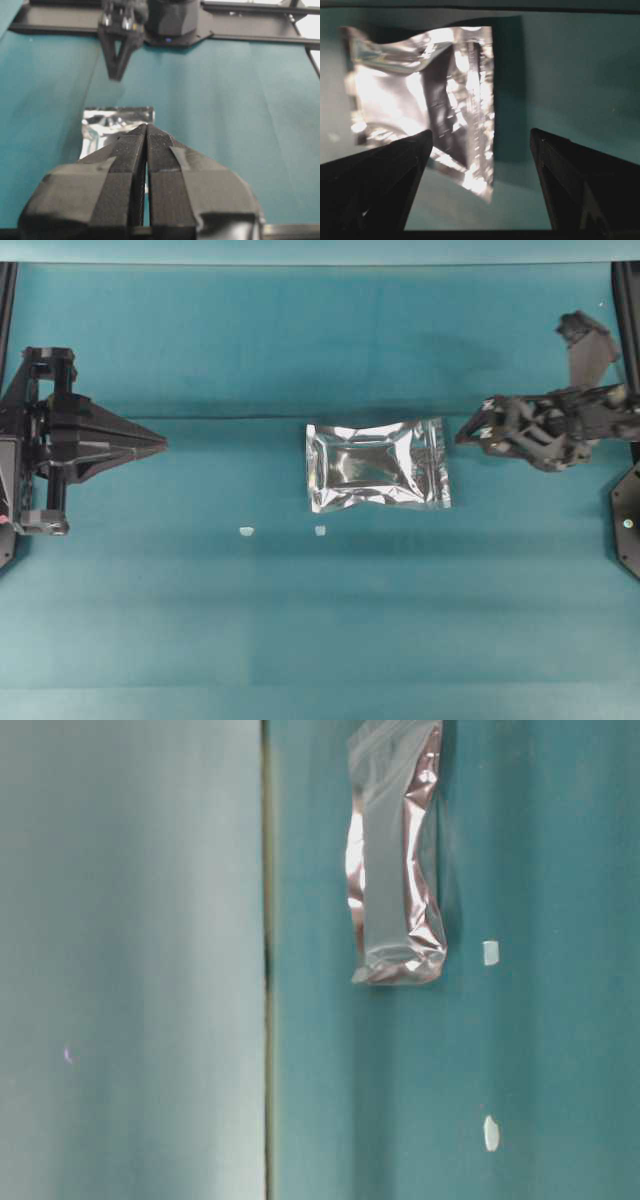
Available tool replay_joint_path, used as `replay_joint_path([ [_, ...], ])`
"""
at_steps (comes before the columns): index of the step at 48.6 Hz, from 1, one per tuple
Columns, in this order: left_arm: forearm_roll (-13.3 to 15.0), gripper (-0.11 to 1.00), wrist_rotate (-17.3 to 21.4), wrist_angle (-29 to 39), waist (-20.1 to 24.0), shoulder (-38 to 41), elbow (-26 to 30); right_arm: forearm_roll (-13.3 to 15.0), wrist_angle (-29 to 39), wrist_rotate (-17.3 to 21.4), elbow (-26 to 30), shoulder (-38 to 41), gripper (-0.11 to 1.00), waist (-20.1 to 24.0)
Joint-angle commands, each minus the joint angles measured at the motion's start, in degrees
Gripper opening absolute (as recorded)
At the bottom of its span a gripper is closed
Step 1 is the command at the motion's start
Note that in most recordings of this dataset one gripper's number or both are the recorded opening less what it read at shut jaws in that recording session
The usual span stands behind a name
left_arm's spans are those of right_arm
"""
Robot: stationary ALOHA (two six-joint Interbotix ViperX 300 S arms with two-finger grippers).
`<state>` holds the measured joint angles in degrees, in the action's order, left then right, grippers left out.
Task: Hand over the silver zip bag and make it stand upright.
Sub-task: 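Reach the right gripper over the bag's right edge and close on it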
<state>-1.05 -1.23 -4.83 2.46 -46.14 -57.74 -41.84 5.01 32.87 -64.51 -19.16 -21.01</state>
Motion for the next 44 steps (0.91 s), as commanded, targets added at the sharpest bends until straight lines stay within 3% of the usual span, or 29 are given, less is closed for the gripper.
replay_joint_path([
  [1,-0.18,-0.01,-0.09,-0.26,0.18,-0.09,0.79,-0.18,-1.76,-0.70,1.85,2.37,0.89,1.32],
  [44,-0.18,-0.01,-0.18,0.88,0.18,-0.53,0.79,-0.26,-9.93,-0.26,8.09,15.56,0.89,6.15],
])
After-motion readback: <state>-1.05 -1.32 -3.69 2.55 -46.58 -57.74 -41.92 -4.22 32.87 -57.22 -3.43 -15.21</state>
